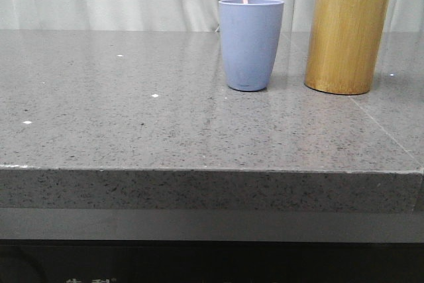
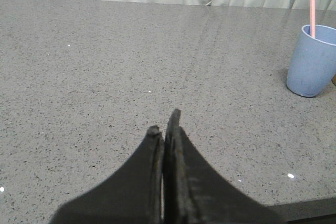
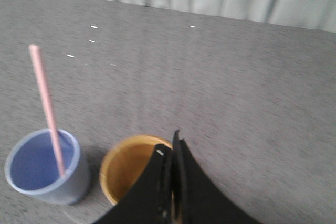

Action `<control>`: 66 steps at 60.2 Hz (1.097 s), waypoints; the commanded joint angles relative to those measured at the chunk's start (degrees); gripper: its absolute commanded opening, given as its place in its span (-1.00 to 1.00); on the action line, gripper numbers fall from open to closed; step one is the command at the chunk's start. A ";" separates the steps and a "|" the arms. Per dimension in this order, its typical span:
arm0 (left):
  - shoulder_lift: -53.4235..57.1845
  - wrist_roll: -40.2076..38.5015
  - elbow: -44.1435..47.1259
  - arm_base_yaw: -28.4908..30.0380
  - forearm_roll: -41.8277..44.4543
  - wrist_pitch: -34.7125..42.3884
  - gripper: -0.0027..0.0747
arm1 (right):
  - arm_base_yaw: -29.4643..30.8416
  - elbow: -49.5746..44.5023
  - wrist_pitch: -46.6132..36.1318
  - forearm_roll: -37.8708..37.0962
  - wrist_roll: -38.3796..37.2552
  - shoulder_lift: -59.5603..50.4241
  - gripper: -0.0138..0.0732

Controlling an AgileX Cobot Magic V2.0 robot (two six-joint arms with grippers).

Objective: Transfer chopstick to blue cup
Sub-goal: 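Move the pink stick over the blue cup and lower it in, then release the pink stick and raise the right gripper away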

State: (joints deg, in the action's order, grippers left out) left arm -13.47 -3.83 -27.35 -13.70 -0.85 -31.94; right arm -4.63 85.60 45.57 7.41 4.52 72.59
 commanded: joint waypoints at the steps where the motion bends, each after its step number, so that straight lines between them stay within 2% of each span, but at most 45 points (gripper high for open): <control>1: -0.55 -0.55 -1.61 0.11 -0.49 4.46 -0.98 | 2.35 -2.74 -3.23 -1.47 0.12 -6.03 -0.84; 11: -0.55 -0.55 -1.61 0.11 -0.49 4.46 -0.98 | 4.31 -16.04 -6.10 -1.47 0.12 -17.31 -0.84; 24: -0.55 -0.55 -1.61 0.11 -0.49 4.46 -0.98 | 4.31 -36.51 -18.52 -1.47 0.12 -33.14 -0.84; 37: -0.55 -0.55 -1.61 0.11 -0.49 4.46 -0.98 | 4.31 -52.25 -22.55 -0.85 0.12 -48.42 -0.84; 52: -0.55 -0.55 -1.61 0.11 -0.49 4.46 -0.98 | 4.31 -62.56 -27.18 1.43 0.12 -62.67 -0.84; 66: -0.55 -0.55 -1.61 0.11 -0.49 4.46 -0.98 | 4.31 -64.34 -26.94 1.43 0.12 -65.34 -0.84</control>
State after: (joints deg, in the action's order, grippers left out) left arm -13.47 -3.83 -27.35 -13.70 -0.85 -31.94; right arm -0.64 20.05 23.71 8.33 4.52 6.61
